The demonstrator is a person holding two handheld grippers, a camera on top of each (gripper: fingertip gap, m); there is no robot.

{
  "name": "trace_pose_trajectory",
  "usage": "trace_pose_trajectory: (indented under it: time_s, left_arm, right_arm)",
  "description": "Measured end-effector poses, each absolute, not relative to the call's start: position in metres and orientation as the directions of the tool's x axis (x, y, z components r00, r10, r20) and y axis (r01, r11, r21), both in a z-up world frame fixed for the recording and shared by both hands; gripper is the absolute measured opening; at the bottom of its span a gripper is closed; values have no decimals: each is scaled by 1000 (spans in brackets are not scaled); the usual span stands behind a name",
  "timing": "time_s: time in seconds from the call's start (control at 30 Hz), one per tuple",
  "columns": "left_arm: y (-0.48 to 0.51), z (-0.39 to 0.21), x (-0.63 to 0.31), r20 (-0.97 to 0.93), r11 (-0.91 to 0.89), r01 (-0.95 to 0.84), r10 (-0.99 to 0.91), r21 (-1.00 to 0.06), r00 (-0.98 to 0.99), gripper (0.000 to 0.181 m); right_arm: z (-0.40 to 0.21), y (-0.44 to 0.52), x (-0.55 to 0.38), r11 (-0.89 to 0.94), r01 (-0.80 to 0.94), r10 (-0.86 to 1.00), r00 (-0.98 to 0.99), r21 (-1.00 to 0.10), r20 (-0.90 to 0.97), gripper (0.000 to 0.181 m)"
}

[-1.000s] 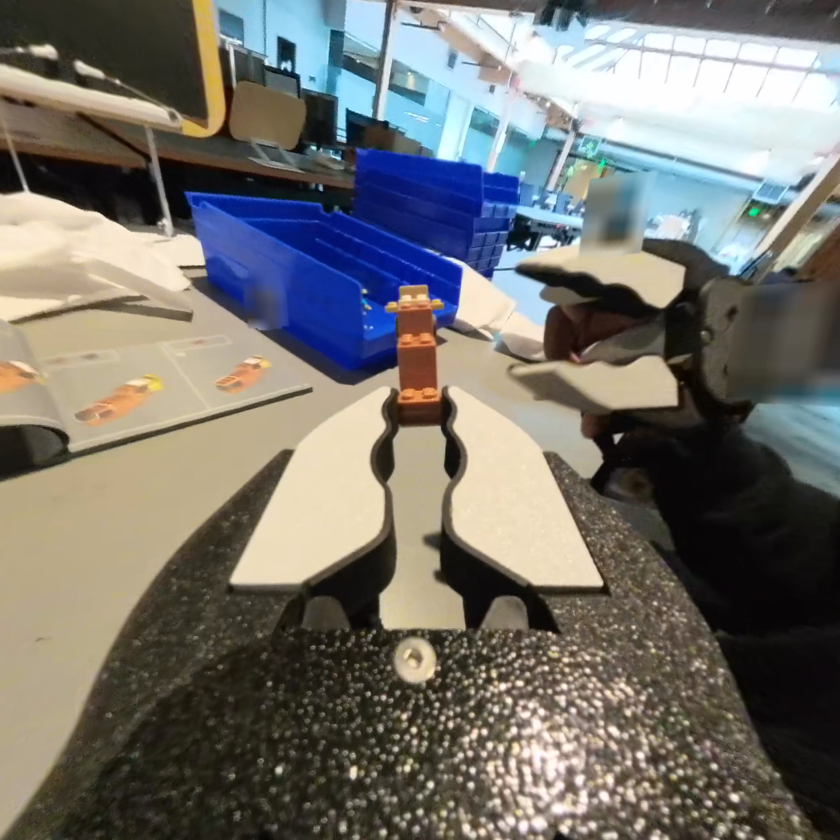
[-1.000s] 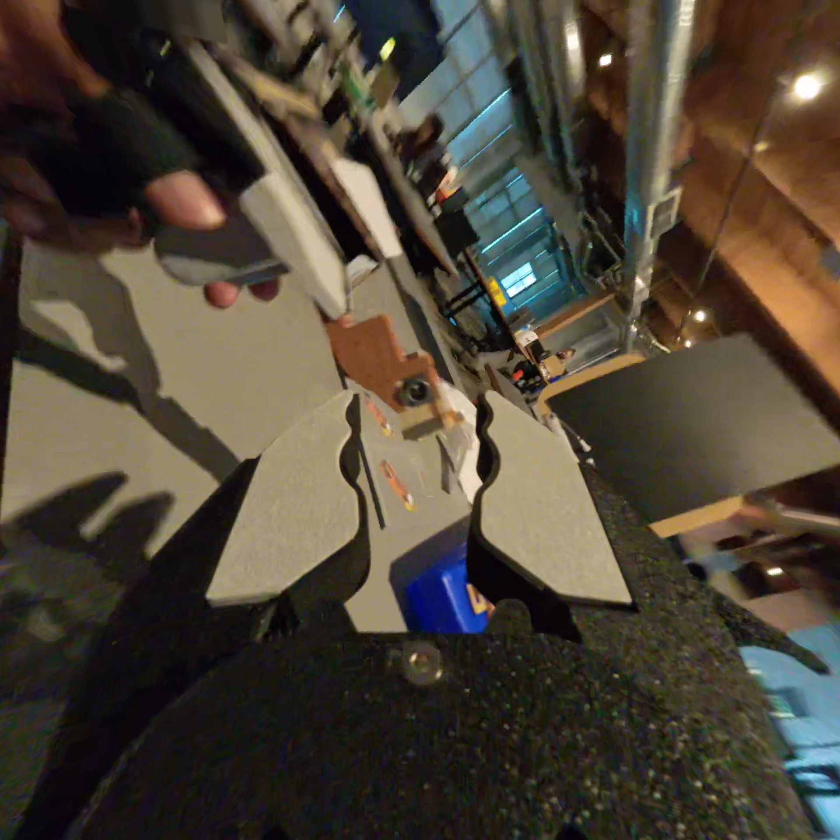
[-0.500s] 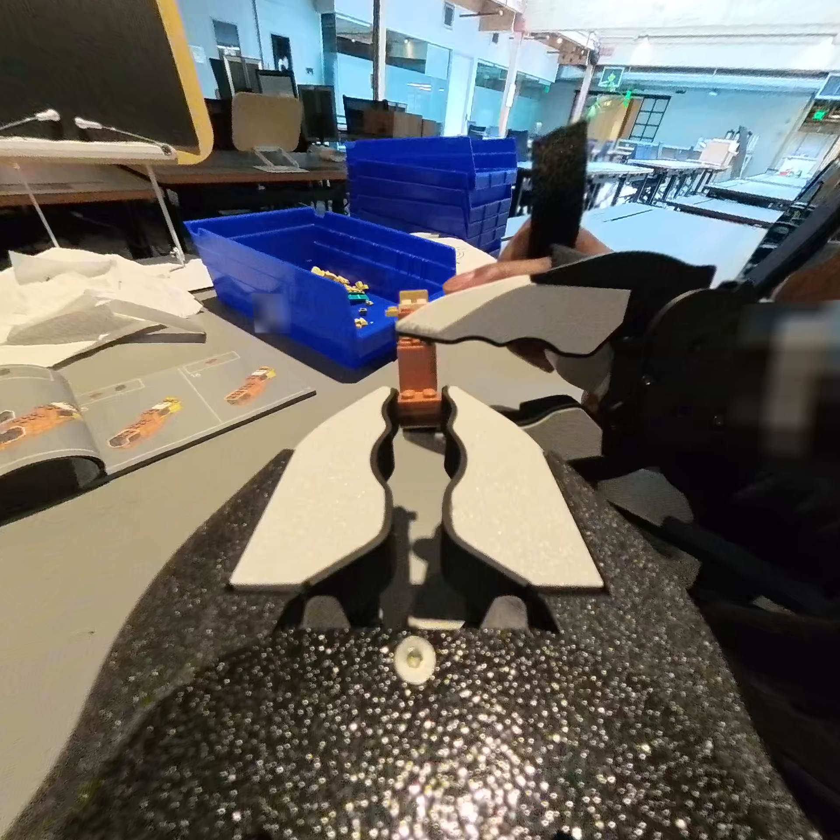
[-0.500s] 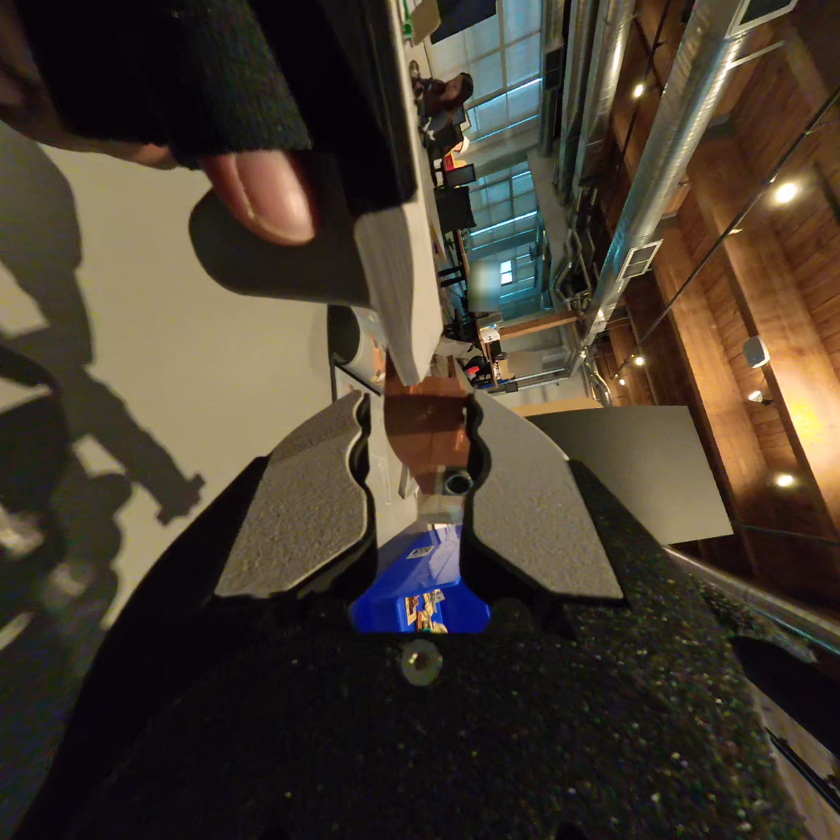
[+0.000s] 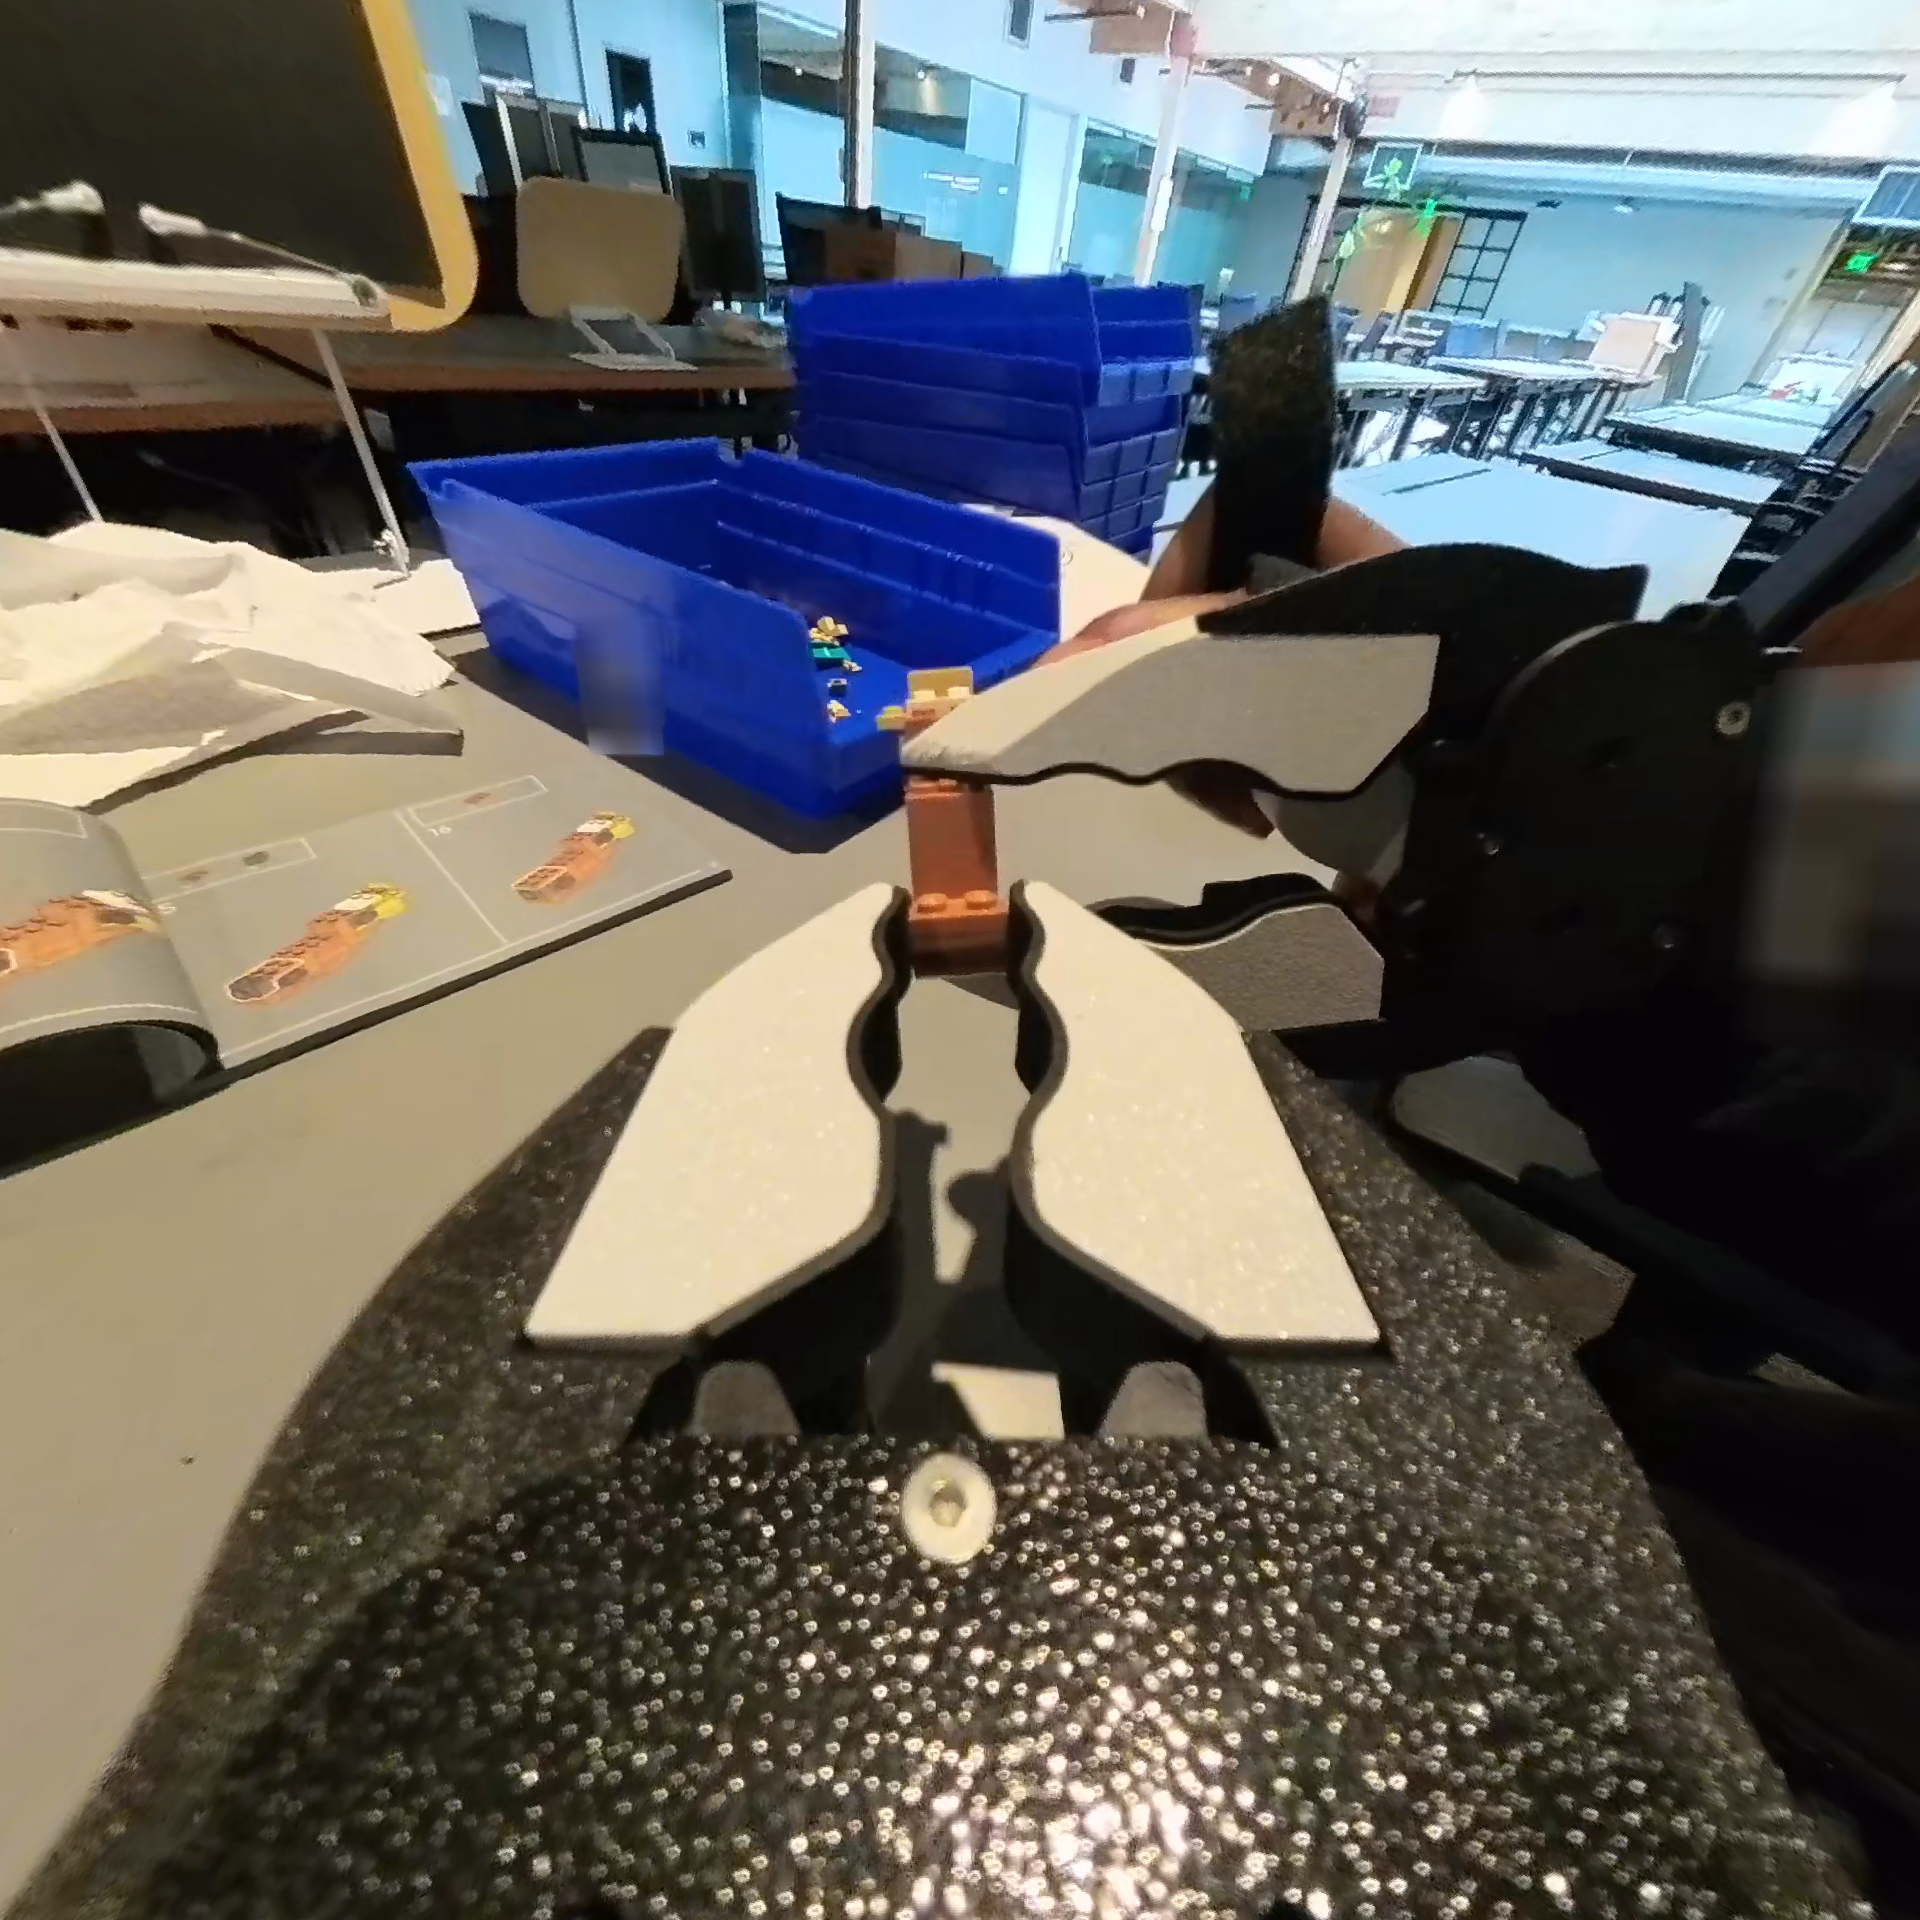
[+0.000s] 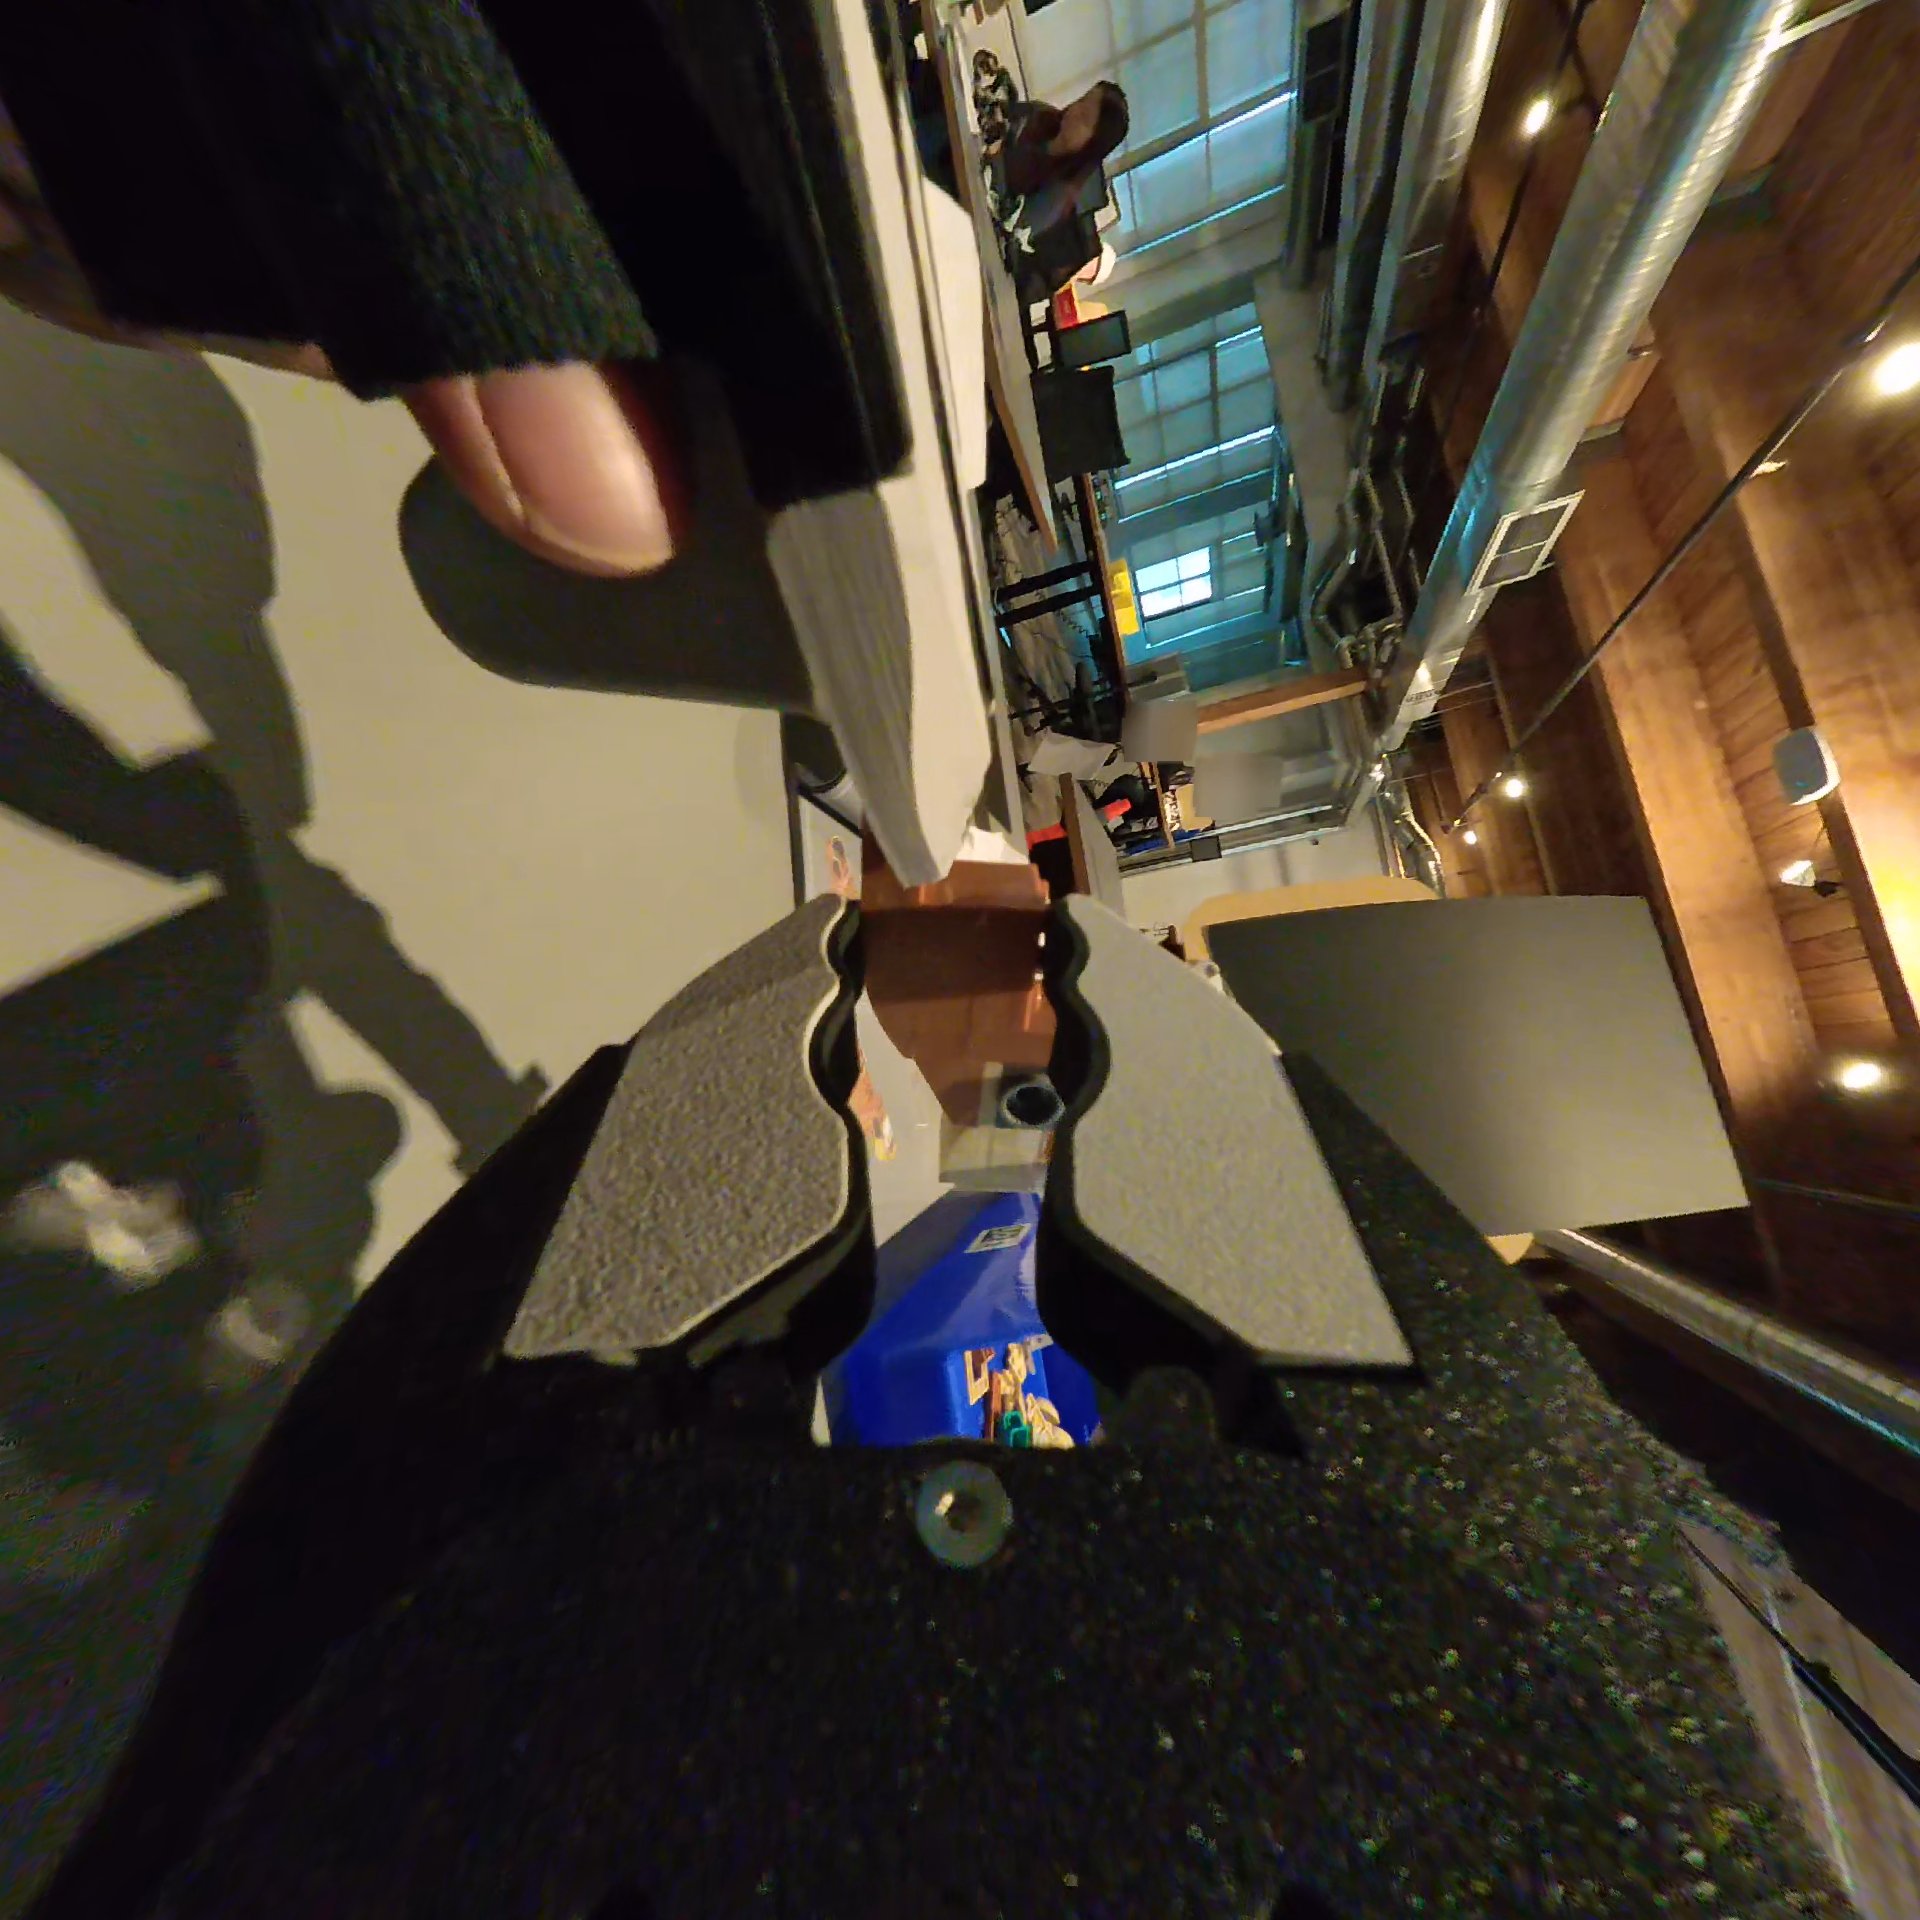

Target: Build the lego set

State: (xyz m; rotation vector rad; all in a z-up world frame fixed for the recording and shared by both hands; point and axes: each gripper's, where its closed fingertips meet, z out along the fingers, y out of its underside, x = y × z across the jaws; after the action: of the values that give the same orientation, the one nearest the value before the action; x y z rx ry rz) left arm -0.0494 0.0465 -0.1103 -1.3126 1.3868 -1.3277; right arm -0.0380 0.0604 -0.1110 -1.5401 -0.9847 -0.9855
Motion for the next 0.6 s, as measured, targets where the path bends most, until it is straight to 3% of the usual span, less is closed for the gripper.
trace_pose_trajectory:
  time_s: [0.27, 0.37, 0.6]
  left_arm:
    - [65, -128, -40, 173, -152, -158, -977, -976, -127, 17]
    - [79, -134, -38, 193, -176, -160, -977, -971, -93, 17]
    - [101, -156, -33, 109, -76, -223, -985, -972, -136, 17]
  right_arm:
    - [-131, 79, -29, -163, 922, 118, 371, -350, 921, 33]
    - [-144, 82, -24, -193, 917, 157, 379, -348, 912, 51]
    - [-158, 82, -9, -152, 870, 138, 489, -470, 861, 47]
